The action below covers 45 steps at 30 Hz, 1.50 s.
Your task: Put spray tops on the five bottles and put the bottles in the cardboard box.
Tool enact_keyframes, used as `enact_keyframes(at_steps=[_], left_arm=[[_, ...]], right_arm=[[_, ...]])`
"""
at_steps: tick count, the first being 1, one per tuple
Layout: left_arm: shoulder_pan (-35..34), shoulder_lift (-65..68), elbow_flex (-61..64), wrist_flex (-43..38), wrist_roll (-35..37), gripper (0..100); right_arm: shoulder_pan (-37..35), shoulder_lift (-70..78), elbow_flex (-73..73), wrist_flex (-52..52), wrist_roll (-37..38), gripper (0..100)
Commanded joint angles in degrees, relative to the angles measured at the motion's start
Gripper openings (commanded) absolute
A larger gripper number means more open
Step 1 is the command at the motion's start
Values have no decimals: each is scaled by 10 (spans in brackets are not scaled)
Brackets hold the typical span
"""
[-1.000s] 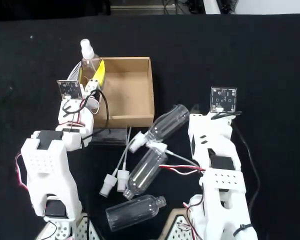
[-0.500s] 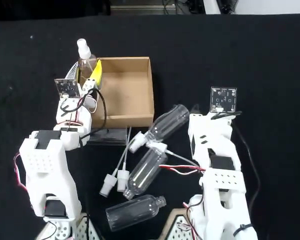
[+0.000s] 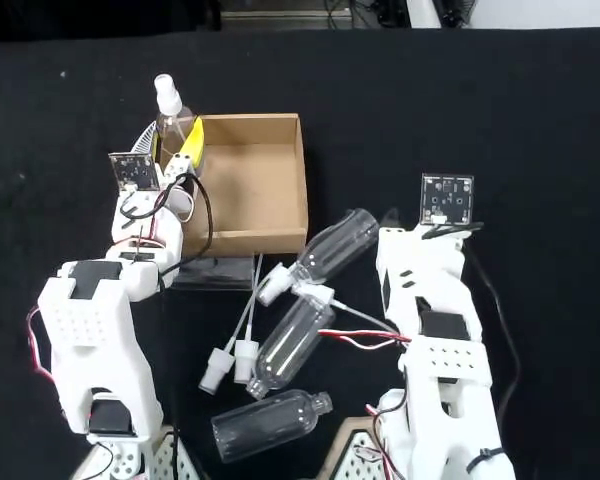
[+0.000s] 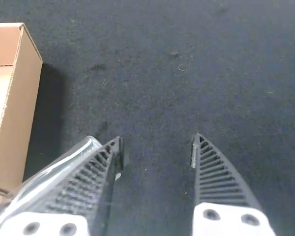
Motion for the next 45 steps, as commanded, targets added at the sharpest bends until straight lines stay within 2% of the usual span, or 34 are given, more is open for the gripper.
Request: enact_keyframes(at_steps=[1,7,12,23,29,39,45], left_arm=[[-6,-8,-21,3,0,175],[-9,-9,-22,3,0,190],[-10,-9,-22,5,3,307],[-8,-18,-9,3,0,289],[-10,-117,48,11,2,286],[-4,-404,131,357,0,289],[-9,-598,138,629,0,289]], right_arm=[[11,-7,-3,-18,-1,204],[11,-7,-3,-18,-1,204],[11,-7,-3,-18,-1,204],[11,-7,-3,-18,-1,204],[11,-7,-3,-18,-1,204],[11,-7,-2,-18,-1,204],[11,-6,-1,-18,-1,204]])
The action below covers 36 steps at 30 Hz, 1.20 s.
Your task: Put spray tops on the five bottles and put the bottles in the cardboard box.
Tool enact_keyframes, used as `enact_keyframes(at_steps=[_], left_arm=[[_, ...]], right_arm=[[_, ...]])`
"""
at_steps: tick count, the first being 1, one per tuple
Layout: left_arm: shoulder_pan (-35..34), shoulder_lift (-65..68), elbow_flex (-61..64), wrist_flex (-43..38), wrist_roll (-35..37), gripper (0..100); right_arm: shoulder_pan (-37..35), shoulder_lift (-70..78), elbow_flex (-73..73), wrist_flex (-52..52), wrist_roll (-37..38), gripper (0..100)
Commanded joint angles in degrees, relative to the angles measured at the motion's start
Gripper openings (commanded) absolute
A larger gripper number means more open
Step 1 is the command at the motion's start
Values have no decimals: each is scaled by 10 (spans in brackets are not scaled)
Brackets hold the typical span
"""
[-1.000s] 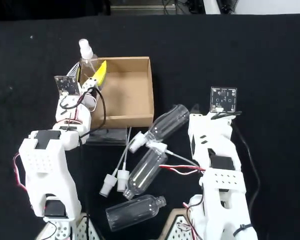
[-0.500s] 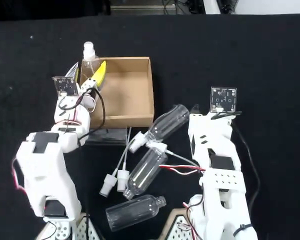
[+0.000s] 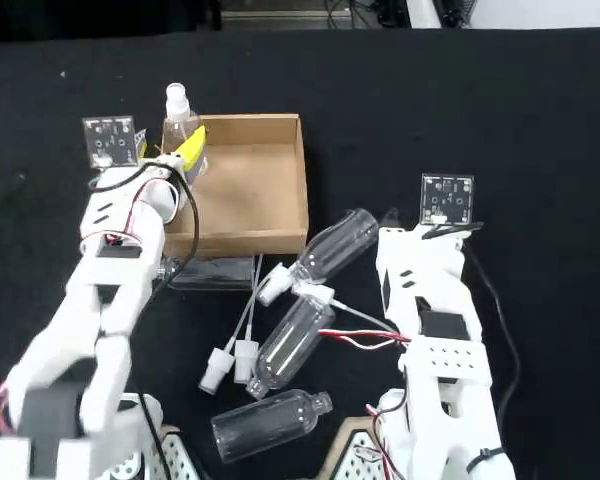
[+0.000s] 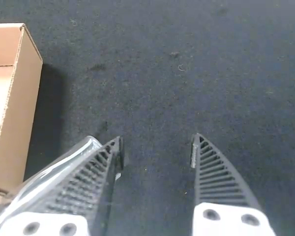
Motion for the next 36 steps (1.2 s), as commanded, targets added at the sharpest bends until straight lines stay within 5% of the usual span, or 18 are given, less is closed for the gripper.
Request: enact_keyframes(at_steps=[1,13,23,36], left_arm=[[-5,-168,-6,218,1,289],[-8,-268,-13,564,-1,290],[-66,-261,-159,868,-45,290],[-87,-137,-143,840,-26,290]], right_arm=[[11,-5,-1,-18,-1,204],[11,-5,-1,-17,-1,204],[10,-5,-1,-17,-1,204],[10,-5,-1,-15,-1,204]])
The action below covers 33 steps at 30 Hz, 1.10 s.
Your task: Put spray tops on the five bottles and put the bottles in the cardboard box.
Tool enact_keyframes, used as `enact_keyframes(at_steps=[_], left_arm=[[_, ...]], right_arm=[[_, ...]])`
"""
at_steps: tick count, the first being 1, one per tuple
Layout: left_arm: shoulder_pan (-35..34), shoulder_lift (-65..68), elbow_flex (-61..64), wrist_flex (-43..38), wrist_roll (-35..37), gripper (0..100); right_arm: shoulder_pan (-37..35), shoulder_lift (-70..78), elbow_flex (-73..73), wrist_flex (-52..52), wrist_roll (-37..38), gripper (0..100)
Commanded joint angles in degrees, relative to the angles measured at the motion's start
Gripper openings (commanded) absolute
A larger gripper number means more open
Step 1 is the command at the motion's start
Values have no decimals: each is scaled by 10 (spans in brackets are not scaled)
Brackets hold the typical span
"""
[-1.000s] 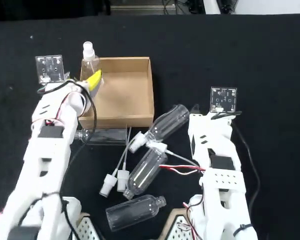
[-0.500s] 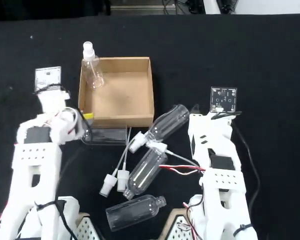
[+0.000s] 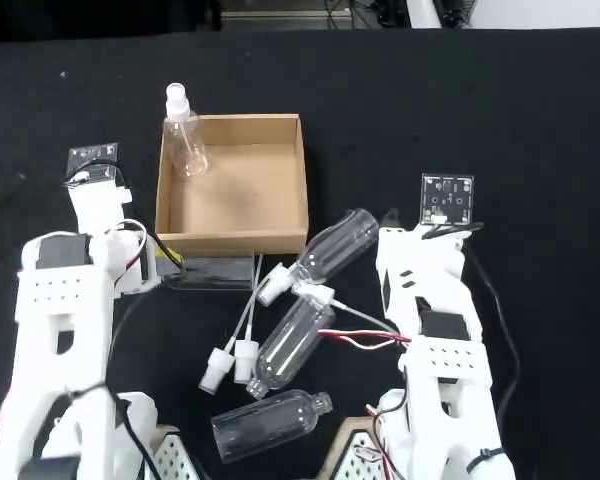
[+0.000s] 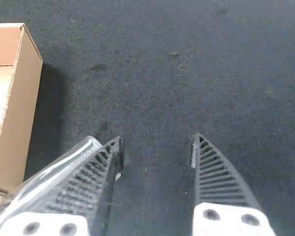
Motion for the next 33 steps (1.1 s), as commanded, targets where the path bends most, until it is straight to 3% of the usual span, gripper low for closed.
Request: enact_keyframes(at_steps=[1,11,24,26,33], left_arm=[[-22,67,-19,-48,22,290],[-18,89,-25,-84,82,290],[-17,85,29,-112,76,290],[-23,83,29,-99,43,290],[-46,79,-48,62,-105,288]], right_arm=[[10,-5,-1,-15,-1,204],[10,-5,-1,-15,-1,204],[10,-5,-1,-15,-1,204],[11,-5,-1,-15,-1,204],[11,-5,-1,-16,-1,204]])
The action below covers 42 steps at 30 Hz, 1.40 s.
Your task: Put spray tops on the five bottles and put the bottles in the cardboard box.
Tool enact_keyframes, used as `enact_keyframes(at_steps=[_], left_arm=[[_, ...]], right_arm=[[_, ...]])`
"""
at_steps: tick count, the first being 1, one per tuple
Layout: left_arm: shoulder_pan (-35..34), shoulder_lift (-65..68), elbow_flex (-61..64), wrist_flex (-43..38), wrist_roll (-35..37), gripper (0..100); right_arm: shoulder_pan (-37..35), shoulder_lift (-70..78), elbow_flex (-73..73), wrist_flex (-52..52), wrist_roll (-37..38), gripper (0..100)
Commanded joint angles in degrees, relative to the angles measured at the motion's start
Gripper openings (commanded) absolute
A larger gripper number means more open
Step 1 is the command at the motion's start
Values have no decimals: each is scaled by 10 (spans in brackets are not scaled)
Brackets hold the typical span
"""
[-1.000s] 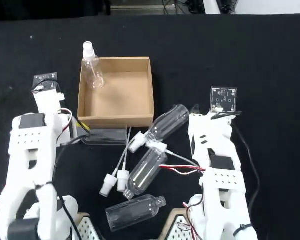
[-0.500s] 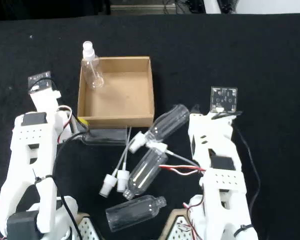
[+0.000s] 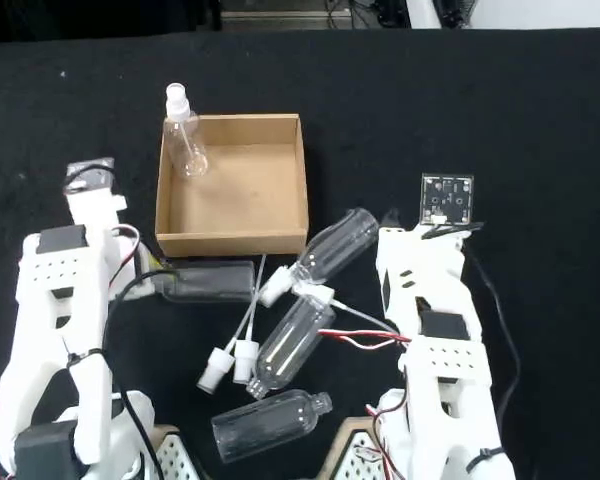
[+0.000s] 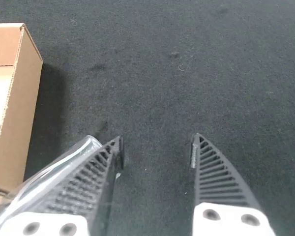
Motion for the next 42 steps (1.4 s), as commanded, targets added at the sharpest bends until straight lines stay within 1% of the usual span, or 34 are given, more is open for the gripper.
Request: enact_keyframes(at_steps=[1,3,7,8,10,12,15,18,24,30,32,37,42], left_arm=[[-9,-11,-70,87,-88,288],[-9,-11,-98,110,-102,287],[-2,-10,-151,132,-101,288],[3,-9,-158,129,-93,288],[17,-4,-162,126,-46,289],[29,-4,-145,88,11,290],[34,-4,-103,3,72,290],[45,-8,-56,-56,97,290],[83,-4,-15,-77,99,290],[82,-4,26,-157,101,290],[83,-4,35,-171,116,290],[87,-4,37,-178,163,290],[86,-4,45,-172,164,290]], right_arm=[[11,-5,-1,-16,-1,204],[11,-5,-1,-17,-1,204],[11,-5,-1,-17,-1,204],[11,-5,-1,-17,-1,204],[11,-5,-1,-17,-1,204],[11,-5,-1,-17,-1,204],[11,-5,-1,-16,-1,204],[11,-5,-1,-15,-1,204],[11,-5,-1,-16,-1,204],[11,-5,-1,-15,-1,204],[11,-5,-1,-15,-1,204],[11,-5,-1,-16,-1,204],[11,-5,-1,-16,-1,204]])
